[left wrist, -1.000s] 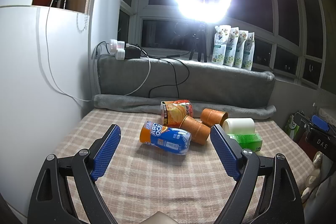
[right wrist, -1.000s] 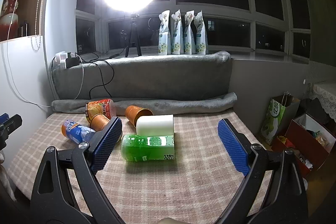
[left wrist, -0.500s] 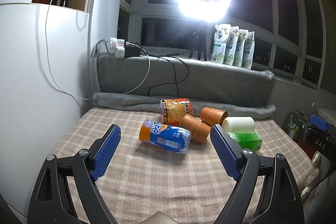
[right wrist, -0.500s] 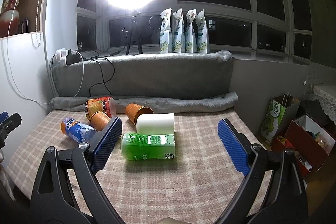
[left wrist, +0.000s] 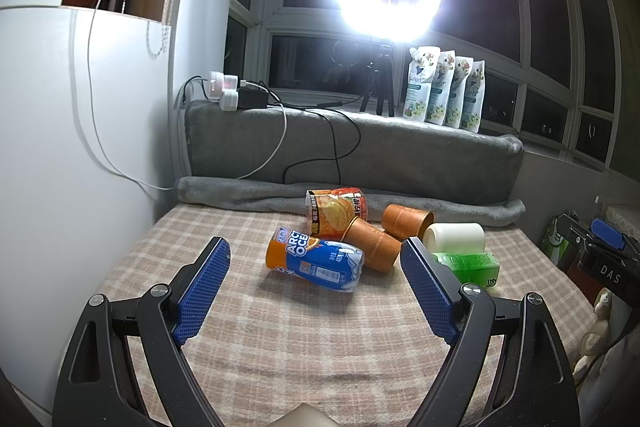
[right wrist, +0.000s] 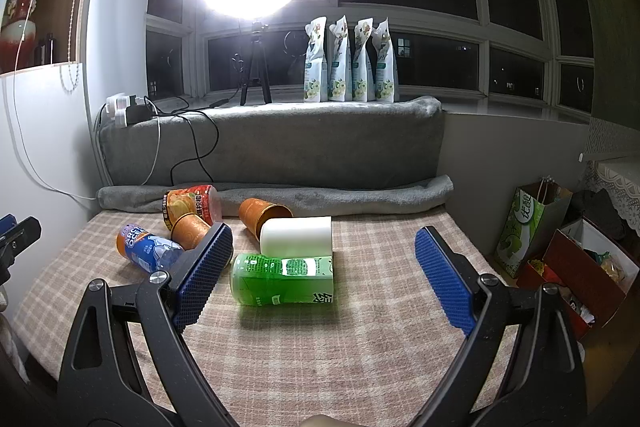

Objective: Flip cup upright

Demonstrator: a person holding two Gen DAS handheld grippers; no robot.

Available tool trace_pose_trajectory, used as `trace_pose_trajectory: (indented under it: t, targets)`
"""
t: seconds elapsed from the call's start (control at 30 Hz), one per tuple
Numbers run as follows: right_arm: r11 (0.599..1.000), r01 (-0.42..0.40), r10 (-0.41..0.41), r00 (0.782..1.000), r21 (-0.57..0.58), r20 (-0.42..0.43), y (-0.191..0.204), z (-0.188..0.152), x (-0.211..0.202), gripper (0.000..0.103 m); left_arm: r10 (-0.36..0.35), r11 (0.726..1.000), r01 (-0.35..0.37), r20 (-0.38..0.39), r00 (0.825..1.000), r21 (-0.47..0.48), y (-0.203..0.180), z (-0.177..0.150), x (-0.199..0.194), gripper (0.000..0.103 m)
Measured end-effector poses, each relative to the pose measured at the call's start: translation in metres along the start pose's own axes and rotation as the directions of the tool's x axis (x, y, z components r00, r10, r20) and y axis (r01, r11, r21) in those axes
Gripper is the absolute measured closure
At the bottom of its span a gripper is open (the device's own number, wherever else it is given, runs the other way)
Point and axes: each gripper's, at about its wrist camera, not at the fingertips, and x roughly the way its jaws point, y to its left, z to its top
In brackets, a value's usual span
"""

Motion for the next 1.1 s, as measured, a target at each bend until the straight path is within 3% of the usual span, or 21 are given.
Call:
trace_pose_trajectory:
  t: [1.1]
  targets:
    - [1.000,0.003,-0.003,1.000,0.005,-0.002,0.0038,0.0028,0.0037,0.008,-0.004,1.000,0.004,-0.003,1.000,-0.001,-0.0036,-0.0003,-0.0008,0.016]
